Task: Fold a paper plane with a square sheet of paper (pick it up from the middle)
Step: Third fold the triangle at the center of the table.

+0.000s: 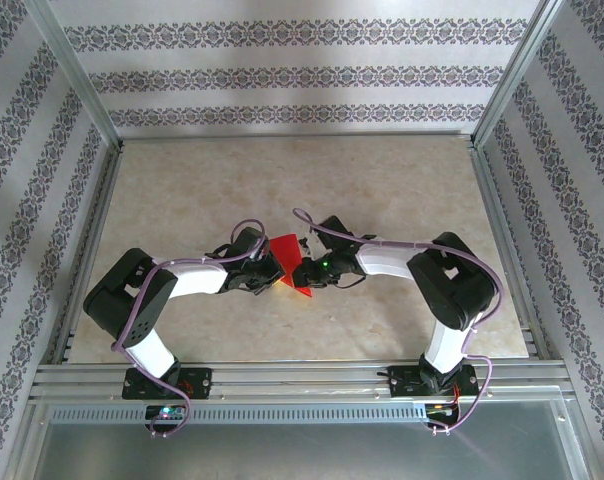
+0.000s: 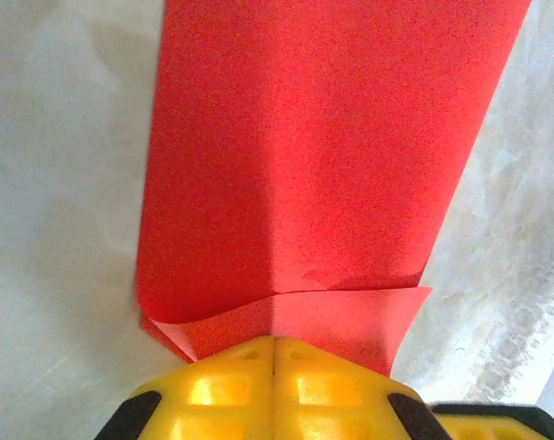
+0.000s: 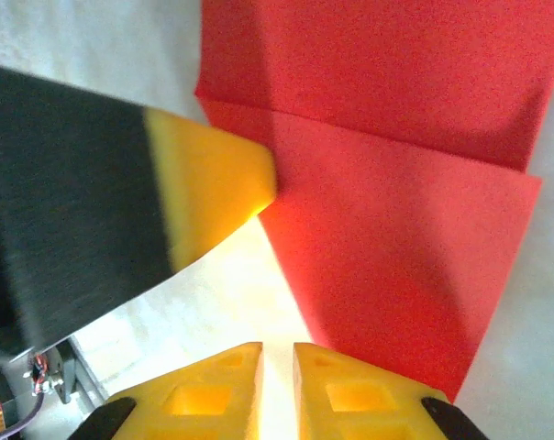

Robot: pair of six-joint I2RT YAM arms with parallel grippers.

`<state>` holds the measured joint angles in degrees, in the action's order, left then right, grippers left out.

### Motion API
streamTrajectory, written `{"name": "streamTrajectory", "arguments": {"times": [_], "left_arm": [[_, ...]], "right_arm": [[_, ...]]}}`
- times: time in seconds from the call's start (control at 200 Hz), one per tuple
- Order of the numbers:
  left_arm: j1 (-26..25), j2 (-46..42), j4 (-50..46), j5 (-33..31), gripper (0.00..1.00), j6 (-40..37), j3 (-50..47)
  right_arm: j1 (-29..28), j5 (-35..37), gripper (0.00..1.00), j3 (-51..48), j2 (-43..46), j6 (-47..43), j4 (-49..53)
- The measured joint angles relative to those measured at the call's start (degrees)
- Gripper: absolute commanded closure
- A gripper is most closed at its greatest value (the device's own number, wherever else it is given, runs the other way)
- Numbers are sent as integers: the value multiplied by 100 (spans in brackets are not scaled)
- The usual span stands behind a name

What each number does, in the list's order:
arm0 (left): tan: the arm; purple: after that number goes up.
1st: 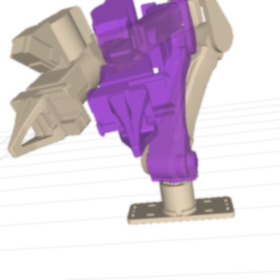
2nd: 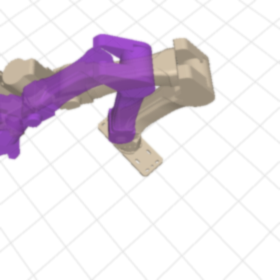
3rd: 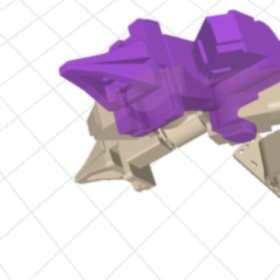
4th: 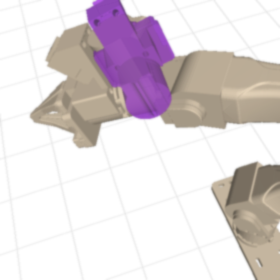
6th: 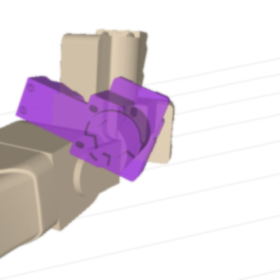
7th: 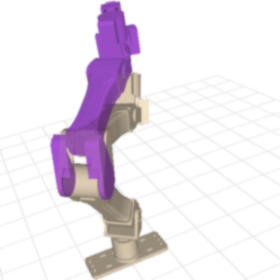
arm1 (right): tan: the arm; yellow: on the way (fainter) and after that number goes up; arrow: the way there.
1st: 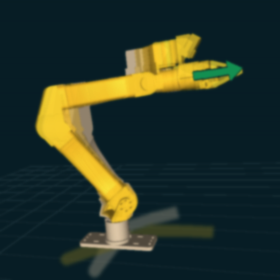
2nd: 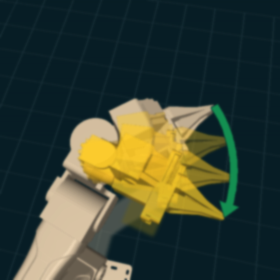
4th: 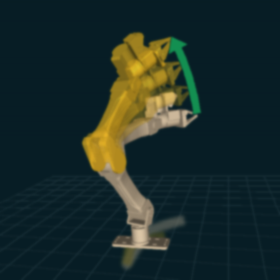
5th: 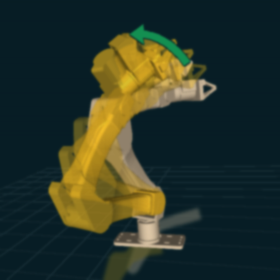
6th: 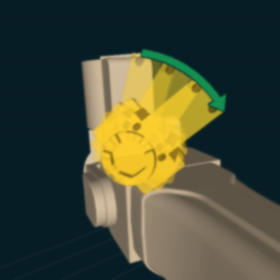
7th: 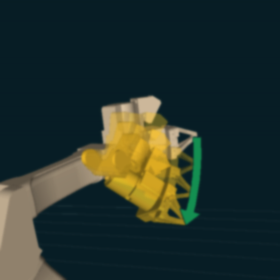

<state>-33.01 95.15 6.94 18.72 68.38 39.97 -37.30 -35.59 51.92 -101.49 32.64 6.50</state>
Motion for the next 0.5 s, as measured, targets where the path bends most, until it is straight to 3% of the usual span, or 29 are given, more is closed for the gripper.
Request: {"name": "streamTrajectory", "arguments": {"times": [0.5], "left_arm": [[0, 0, 2, -37, 94, 0, 0]], "right_arm": [[-11, 111, 85, -7, 85, -149, 468]]}}
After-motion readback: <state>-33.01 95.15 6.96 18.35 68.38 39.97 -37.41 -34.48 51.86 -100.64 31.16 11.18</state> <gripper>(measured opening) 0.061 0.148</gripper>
